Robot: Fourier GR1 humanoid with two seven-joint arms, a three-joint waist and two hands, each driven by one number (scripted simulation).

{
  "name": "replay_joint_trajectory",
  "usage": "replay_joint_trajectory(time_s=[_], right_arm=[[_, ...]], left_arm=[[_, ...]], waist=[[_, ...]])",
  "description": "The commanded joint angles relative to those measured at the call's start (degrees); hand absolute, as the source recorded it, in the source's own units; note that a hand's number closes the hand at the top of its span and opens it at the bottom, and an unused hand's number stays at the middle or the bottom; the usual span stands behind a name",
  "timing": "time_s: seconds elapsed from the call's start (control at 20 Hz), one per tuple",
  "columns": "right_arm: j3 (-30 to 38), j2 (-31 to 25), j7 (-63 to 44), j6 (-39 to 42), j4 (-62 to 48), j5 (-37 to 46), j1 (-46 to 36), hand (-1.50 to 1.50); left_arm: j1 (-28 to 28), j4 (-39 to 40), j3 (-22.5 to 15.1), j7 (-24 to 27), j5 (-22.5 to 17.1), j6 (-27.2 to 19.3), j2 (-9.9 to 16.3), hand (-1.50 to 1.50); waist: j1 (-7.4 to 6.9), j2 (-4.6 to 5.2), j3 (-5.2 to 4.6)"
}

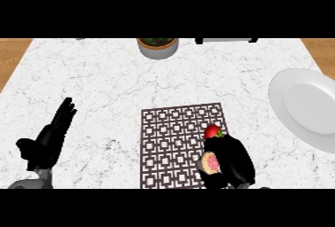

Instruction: Pick the cupcake from the placemat and place it in the plate

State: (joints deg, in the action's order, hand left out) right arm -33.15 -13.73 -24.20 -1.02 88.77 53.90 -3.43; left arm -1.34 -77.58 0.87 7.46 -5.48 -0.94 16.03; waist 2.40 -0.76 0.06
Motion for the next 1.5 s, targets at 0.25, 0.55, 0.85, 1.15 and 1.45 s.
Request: replay_joint_trajectory(time_s=[0.25,0.55,0.85,1.15,1.45], right_arm=[[28.56,-24.04,12.54,-6.92,-2.74,-12.77,6.32,1.50],[43.75,-33.61,31.31,-6.16,-9.19,-27.83,10.32,1.50],[60.10,-40.31,51.91,-3.45,-19.55,-40.91,12.03,1.50],[71.03,-46.31,71.55,5.57,-37.65,-48.13,13.48,1.50],[66.96,-52.25,72.73,9.20,-51.54,-43.97,1.01,1.50]], left_arm=[[1.98,-0.13,3.13,0.45,-1.05,-1.52,0.88,0.00],[3.86,-0.91,3.21,1.21,-1.55,-0.81,0.80,0.00],[3.10,-1.84,2.01,0.23,-0.98,0.43,1.48,0.00],[2.21,-1.46,-0.97,1.02,1.26,0.20,-0.62,0.00],[-5.05,3.13,-0.65,-1.10,2.04,0.80,-1.37,0.00]], waist=[[6.34,-0.07,0.54],[4.89,-0.25,0.56],[2.97,-0.05,0.44],[-0.92,0.71,0.19],[-3.01,1.02,0.02]])
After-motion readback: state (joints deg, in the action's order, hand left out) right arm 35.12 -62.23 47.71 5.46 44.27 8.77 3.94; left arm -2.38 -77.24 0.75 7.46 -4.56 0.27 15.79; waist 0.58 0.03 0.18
